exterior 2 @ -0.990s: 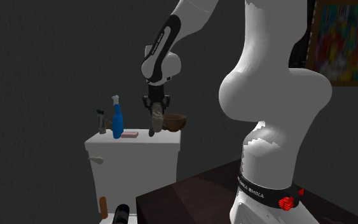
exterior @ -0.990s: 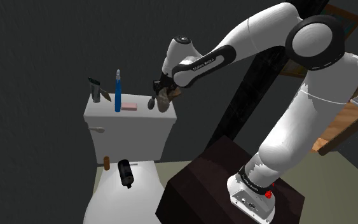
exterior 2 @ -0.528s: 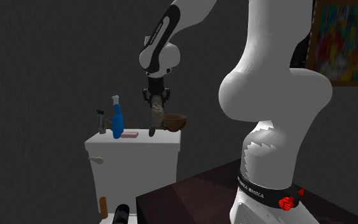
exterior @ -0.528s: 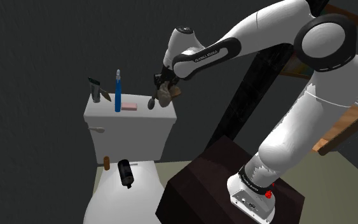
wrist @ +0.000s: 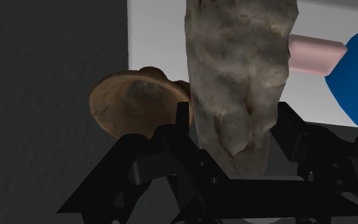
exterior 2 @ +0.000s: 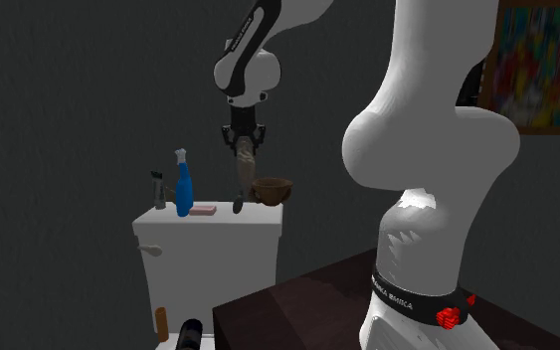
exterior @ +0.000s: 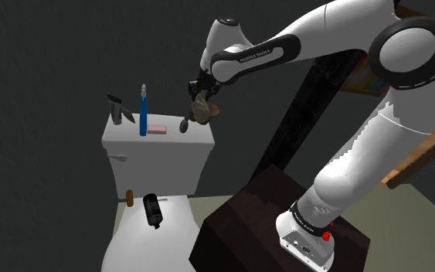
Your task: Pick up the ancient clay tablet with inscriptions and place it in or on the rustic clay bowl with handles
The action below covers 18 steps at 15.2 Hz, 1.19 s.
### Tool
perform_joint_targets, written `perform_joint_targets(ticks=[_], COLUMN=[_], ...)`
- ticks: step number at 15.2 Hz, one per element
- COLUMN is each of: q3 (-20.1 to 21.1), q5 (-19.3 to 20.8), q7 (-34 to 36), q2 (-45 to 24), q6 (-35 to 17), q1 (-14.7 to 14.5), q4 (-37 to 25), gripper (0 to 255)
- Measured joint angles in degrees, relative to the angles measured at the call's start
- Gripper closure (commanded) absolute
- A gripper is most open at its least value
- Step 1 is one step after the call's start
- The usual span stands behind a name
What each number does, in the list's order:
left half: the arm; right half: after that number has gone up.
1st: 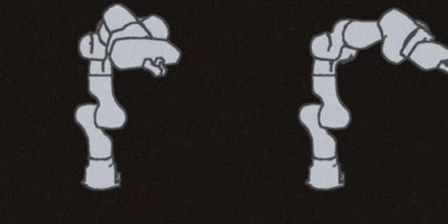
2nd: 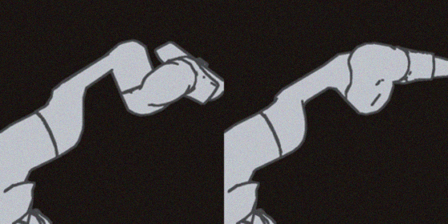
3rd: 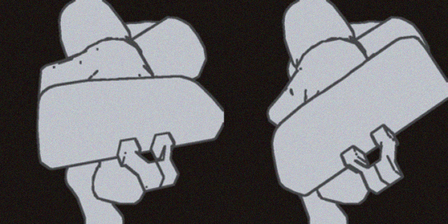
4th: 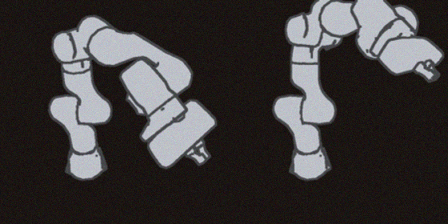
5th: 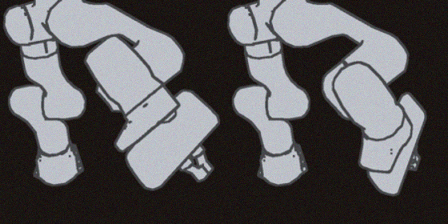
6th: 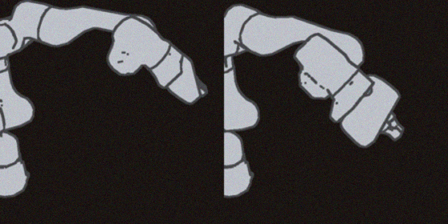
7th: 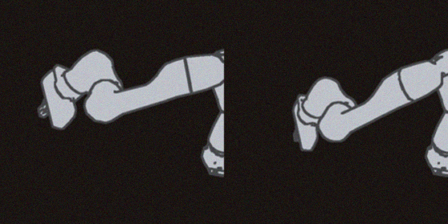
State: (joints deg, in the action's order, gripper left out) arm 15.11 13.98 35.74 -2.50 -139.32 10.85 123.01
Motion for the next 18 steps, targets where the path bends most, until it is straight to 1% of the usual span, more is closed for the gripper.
perform_joint_targets(ticks=[6, 8, 14, 18], q3=[0.1, -0.6, -3.3, -4.5], q5=[-1.8, -2.3, -3.5, -4.1], q7=[-1.9, -3.7, -11.0, -15.1], q2=[2.0, 1.2, -4.3, -9.6], q6=[4.2, 5.4, 8.1, 11.1], q1=[0.1, 0.7, 3.9, 5.7], q4=[-2.5, -4.6, -13.6, -22.2], gripper=[255, 255, 255, 255])
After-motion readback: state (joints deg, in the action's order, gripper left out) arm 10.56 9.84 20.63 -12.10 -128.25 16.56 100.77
